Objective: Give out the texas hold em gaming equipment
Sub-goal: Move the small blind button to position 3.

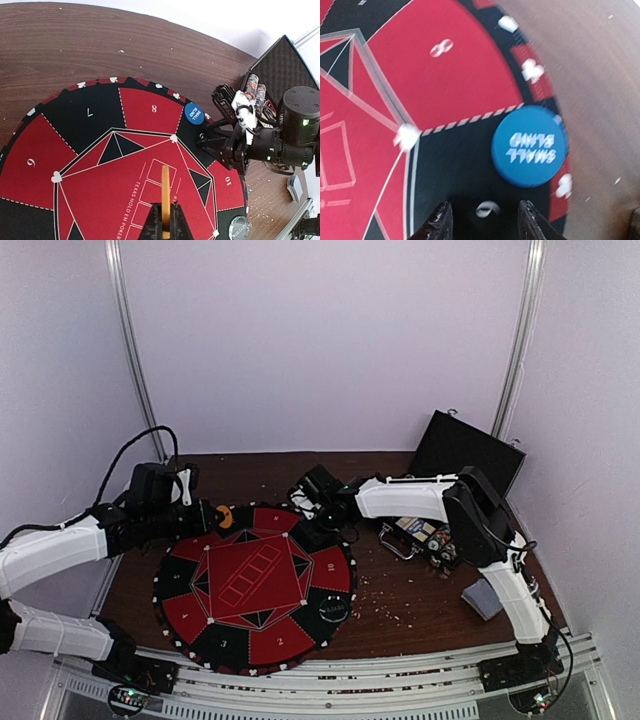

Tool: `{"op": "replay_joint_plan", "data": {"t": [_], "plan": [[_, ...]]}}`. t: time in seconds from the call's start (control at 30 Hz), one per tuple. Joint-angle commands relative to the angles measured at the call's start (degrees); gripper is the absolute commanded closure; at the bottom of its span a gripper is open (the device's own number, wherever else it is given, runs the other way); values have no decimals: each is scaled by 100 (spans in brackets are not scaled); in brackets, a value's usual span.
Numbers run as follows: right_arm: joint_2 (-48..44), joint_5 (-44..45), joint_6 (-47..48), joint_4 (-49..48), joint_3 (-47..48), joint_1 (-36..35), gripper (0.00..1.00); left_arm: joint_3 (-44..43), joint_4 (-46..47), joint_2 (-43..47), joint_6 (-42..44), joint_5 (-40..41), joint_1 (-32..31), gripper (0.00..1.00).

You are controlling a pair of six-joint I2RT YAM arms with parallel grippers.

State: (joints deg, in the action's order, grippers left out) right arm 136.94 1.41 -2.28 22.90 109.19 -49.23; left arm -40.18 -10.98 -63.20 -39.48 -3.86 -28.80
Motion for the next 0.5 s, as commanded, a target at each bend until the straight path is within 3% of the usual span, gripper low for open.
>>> {"op": "replay_joint_plan", "data": {"t": [0.0, 0.2, 0.47], "plan": [[-130, -761, -176, 626, -95, 10, 51, -58, 140, 65, 59, 21, 50, 100], [138, -702, -637, 623, 775, 462, 44, -86, 140, 95, 62, 42, 50, 100], [1002, -442, -816, 829, 1857, 536, 24, -93, 167, 12, 69, 39, 51, 100]]}}
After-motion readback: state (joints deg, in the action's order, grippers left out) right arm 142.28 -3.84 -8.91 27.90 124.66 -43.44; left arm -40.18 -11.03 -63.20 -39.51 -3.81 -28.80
